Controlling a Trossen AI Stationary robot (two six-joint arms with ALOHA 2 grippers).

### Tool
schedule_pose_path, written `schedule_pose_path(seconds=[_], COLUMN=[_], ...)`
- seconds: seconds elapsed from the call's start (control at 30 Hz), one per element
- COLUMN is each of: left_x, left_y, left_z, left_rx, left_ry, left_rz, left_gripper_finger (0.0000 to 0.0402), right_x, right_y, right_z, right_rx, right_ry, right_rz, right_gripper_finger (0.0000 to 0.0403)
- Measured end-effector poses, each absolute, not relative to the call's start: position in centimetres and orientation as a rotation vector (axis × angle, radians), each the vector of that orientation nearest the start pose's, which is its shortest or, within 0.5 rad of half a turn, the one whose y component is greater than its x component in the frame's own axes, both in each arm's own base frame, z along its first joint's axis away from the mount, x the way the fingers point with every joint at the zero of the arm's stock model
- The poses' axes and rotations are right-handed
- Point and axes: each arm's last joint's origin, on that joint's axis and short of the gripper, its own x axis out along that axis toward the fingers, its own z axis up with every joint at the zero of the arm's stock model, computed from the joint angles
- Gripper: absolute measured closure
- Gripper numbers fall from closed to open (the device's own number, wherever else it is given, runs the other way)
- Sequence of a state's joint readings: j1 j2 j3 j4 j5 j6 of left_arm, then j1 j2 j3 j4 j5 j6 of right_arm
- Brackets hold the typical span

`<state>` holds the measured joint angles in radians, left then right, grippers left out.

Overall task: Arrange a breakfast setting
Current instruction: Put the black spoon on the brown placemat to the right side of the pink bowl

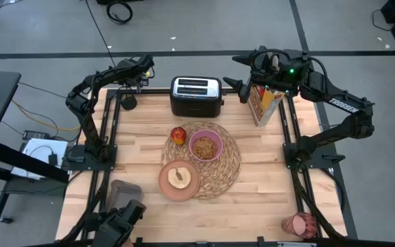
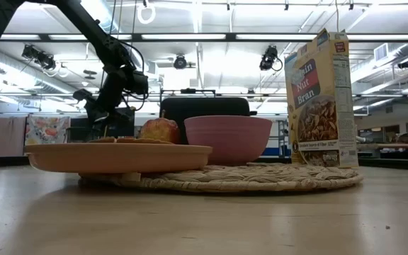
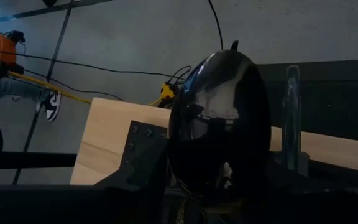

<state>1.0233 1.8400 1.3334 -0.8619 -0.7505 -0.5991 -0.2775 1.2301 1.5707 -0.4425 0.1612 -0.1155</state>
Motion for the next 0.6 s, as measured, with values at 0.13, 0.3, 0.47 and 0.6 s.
schedule_pose_path(seconds=[0.13,0.3,0.47,0.6], left_x=[16.61,16.6,16.71,16.69], left_y=[31.04,31.02,30.81,30.73], left_z=[20.45,20.44,20.41,20.4], left_rx=[-0.562,-0.559,-0.552,-0.55], left_ry=[1.045,1.052,1.078,1.09], left_rz=[1.882,1.879,1.865,1.863], left_gripper_finger=[0.026,0.0287,0.0302,0.0309], right_x=[22.81,22.81,22.81,22.81], right_y=[-6.98,-6.98,-6.98,-6.98], right_z=[48.09,48.09,48.09,48.09], right_rx=[-0.123,-0.126,-0.126,-0.126], right_ry=[0.131,0.132,0.132,0.132], right_rz=[-0.431,-0.431,-0.431,-0.431], right_gripper_finger=[0.0018,0.0018,0.0018,0.0018])
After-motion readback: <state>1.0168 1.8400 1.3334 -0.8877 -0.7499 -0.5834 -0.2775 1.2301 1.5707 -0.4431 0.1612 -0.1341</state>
